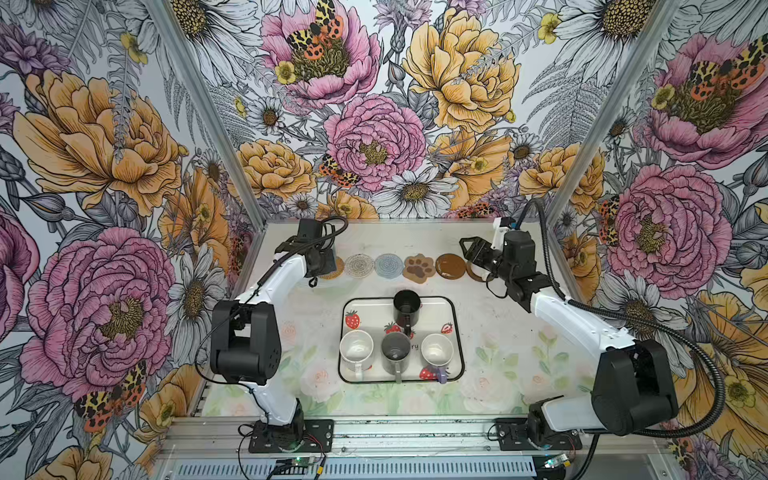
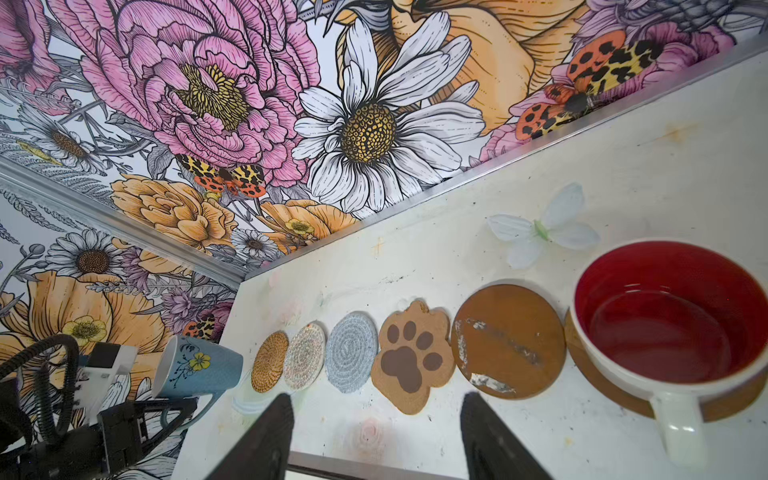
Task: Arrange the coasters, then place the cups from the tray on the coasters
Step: 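Lift the blue-handled mug with the left gripper toward the rattan coaster, then lower the blue-handled mug onto the woven rattan coaster with the left gripper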
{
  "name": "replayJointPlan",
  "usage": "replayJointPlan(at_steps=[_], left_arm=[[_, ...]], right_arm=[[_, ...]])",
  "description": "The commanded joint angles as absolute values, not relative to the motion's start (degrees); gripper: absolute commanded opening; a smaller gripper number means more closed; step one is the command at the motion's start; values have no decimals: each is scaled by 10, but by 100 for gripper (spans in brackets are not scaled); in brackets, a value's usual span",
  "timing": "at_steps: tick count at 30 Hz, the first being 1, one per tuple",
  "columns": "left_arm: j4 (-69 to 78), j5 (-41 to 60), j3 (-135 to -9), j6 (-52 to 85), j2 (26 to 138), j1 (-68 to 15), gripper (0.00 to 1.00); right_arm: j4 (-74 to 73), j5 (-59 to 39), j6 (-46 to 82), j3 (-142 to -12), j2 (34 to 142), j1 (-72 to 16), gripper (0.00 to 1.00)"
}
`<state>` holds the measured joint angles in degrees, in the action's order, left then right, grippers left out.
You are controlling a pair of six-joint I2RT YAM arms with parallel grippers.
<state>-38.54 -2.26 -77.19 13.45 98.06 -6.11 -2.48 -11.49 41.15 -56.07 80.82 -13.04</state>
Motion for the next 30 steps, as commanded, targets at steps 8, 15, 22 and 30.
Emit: replayJointPlan(at_steps=[8,15,22,30], left_arm=[[-301,-13,-774,121,1004,-49,0],[-292,-15,-779,120,1026,-48,0],[-289,-17,-783,117,1037,-49,0],[-289,-28,-784,119,1077,-48,0]], right_arm=[[-42,-126,414,-562,824,-125,65],[-41,-126,415,-563,829,-124,65],[-42,-127,414,-565,832,-122,65],[-40,-130,415,-569,841,-123,65]])
